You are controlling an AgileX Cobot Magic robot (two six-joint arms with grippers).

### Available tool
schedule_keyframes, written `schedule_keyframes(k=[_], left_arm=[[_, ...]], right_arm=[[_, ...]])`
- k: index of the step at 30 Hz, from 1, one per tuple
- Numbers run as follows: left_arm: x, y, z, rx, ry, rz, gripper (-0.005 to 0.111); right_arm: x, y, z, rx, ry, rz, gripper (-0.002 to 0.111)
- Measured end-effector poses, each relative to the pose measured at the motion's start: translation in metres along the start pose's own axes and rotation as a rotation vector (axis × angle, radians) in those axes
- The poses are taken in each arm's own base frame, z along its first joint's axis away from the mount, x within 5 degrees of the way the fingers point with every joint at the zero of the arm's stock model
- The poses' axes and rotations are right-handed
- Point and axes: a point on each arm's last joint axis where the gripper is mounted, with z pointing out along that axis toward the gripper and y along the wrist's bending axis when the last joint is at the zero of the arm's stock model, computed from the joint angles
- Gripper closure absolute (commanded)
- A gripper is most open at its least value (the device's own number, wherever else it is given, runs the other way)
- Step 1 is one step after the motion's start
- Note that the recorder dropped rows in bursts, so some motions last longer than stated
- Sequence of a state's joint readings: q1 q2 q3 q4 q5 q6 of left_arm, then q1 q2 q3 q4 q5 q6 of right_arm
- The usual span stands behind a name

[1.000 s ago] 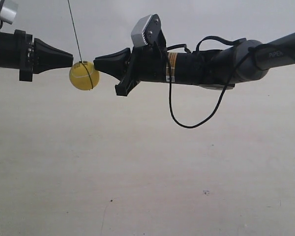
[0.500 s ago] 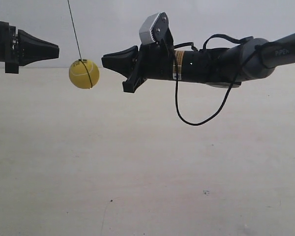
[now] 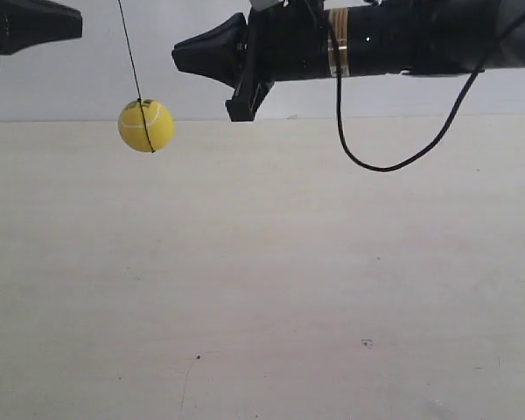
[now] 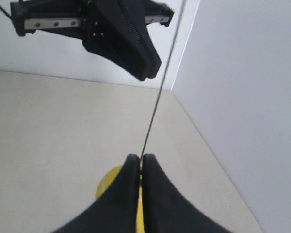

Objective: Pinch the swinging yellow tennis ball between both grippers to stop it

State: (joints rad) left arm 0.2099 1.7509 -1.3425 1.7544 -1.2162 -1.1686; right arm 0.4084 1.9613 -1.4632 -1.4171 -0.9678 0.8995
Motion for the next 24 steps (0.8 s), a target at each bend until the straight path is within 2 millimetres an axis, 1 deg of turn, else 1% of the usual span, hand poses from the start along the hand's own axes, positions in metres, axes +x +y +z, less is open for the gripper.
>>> schedule_keyframes(k=[1, 2, 3, 4, 6, 7, 8, 9, 10, 11, 13, 14, 15, 16, 19, 20, 22, 23, 24], left_arm=[[-0.015, -0.006, -0.006, -0.013, -0.011, 0.021, 0.102], [-0.023, -0.009, -0.010, -0.020, -0.017, 0.034, 0.102], [-0.040, -0.017, -0.017, -0.034, -0.029, 0.057, 0.102], [-0.048, -0.021, -0.021, -0.041, -0.035, 0.070, 0.102], [-0.077, -0.039, -0.035, -0.067, -0.059, 0.111, 0.102], [-0.085, -0.045, -0.040, -0.074, -0.067, 0.125, 0.102], [-0.100, -0.056, -0.048, -0.088, -0.080, 0.155, 0.102], [-0.111, -0.064, -0.053, -0.098, -0.093, 0.184, 0.102], [-0.116, -0.069, -0.056, -0.104, -0.105, 0.195, 0.102], [-0.127, -0.078, -0.062, -0.115, -0.126, 0.221, 0.102], [-0.143, -0.093, -0.071, -0.132, -0.163, 0.260, 0.102], [-0.153, -0.104, -0.077, -0.141, -0.181, 0.282, 0.102], [-0.165, -0.117, -0.085, -0.168, -0.201, 0.308, 0.102], [-0.174, -0.126, -0.091, -0.202, -0.213, 0.328, 0.102], [-0.194, -0.145, -0.107, -0.338, -0.248, 0.357, 0.102], [-0.198, -0.148, -0.111, -0.377, -0.256, 0.360, 0.102], [-0.211, -0.164, -0.125, -0.483, -0.288, 0.384, 0.102], [-0.214, -0.167, -0.129, -0.525, -0.299, 0.384, 0.102], [-0.221, -0.177, -0.137, -0.581, -0.317, 0.398, 0.102]], right_arm=[[-0.013, 0.005, -0.005, -0.035, 0.014, -0.026, 0.108], [-0.019, 0.008, -0.008, -0.059, 0.017, -0.036, 0.108], [-0.032, 0.015, -0.013, -0.110, 0.007, -0.052, 0.108], [-0.039, 0.018, -0.016, -0.136, -0.003, -0.059, 0.108], [-0.069, 0.029, -0.029, -0.185, -0.045, -0.081, 0.108], [-0.079, 0.031, -0.032, -0.182, -0.055, -0.088, 0.108], [-0.097, 0.036, -0.041, -0.173, -0.072, -0.109, 0.108], [-0.108, 0.039, -0.046, -0.162, -0.079, -0.123, 0.108], [-0.119, 0.042, -0.052, -0.146, -0.087, -0.141, 0.108], [-0.129, 0.045, -0.057, -0.126, -0.092, -0.156, 0.108], [-0.154, 0.051, -0.071, -0.065, -0.105, -0.195, 0.108], [-0.167, 0.055, -0.079, -0.024, -0.110, -0.219, 0.108], [-0.191, 0.062, -0.095, 0.060, -0.119, -0.269, 0.108], [-0.202, 0.066, -0.104, 0.111, -0.121, -0.291, 0.108], [-0.232, 0.077, -0.129, 0.262, -0.128, -0.349, 0.108], [-0.239, 0.080, -0.137, 0.316, -0.127, -0.364, 0.108], [-0.256, 0.088, -0.155, 0.421, -0.132, -0.397, 0.108], [-0.262, 0.091, -0.162, 0.459, -0.139, -0.401, 0.108], [-0.269, 0.095, -0.170, 0.501, -0.151, -0.406, 0.108]])
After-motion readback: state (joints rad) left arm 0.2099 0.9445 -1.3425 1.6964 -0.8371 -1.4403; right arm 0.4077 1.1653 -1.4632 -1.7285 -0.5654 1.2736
